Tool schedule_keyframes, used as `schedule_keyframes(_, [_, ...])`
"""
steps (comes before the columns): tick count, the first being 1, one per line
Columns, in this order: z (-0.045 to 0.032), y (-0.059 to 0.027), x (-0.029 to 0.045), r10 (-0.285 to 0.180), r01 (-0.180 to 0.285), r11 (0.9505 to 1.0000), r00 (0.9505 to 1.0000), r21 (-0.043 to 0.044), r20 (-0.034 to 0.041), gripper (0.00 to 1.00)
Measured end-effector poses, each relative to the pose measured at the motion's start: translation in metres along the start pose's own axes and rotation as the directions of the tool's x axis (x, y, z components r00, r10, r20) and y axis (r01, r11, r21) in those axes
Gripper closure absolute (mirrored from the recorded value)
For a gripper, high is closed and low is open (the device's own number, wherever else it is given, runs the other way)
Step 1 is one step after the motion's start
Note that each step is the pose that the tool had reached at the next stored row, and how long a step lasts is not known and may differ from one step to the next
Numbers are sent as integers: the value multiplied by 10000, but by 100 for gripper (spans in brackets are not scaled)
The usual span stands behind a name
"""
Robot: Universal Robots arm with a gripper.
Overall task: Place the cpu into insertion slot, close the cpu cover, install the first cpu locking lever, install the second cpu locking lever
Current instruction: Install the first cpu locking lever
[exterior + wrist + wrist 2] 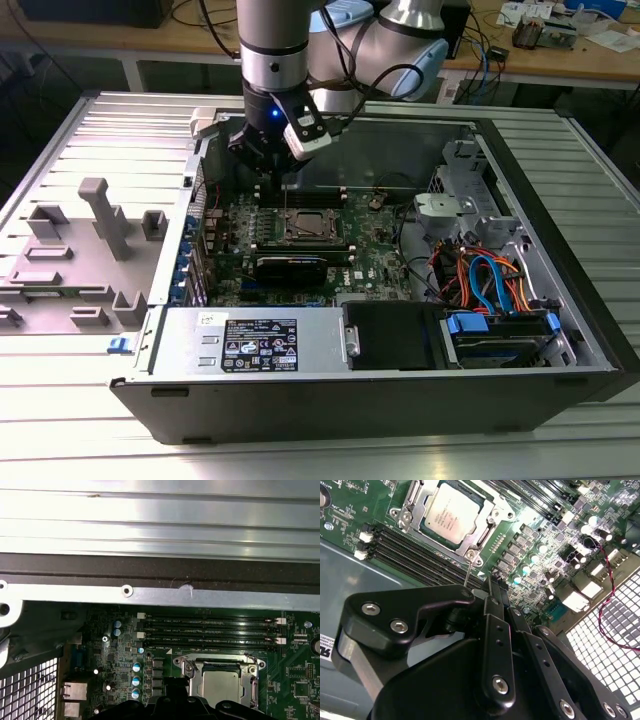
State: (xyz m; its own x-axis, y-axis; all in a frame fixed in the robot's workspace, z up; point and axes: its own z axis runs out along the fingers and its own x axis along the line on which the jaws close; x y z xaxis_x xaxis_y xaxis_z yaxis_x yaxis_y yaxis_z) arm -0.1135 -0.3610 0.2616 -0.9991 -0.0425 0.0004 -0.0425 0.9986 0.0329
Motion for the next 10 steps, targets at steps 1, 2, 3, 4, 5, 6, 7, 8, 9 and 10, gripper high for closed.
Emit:
schedule_keyframes(1, [1,4,0,-21,21,10000,10000,0,-1,89])
schedule_keyframes(2, [1,9,0,-58,58,10000,10000,1,-3,89])
schedule_keyframes(3, [3,13,-1,-233,233,9997,9997,0,-8,89])
schedule_keyframes(4, [4,21,0,-336,336,9994,9994,1,-13,89])
schedule_keyframes(5, [5,39,-1,-340,340,9994,9994,2,-13,89])
schedule_keyframes(6, [7,57,-2,-340,340,9994,9994,2,-13,89])
schedule_keyframes(7, [9,69,-3,-340,340,9994,9994,1,-12,89])
schedule_keyframes(8, [11,76,-4,-341,341,9994,9994,0,-12,89])
schedule_keyframes(9, [11,81,-8,-342,342,9994,9994,1,-12,89])
schedule_keyframes(10, [13,86,-16,-345,345,9994,9994,1,-12,89])
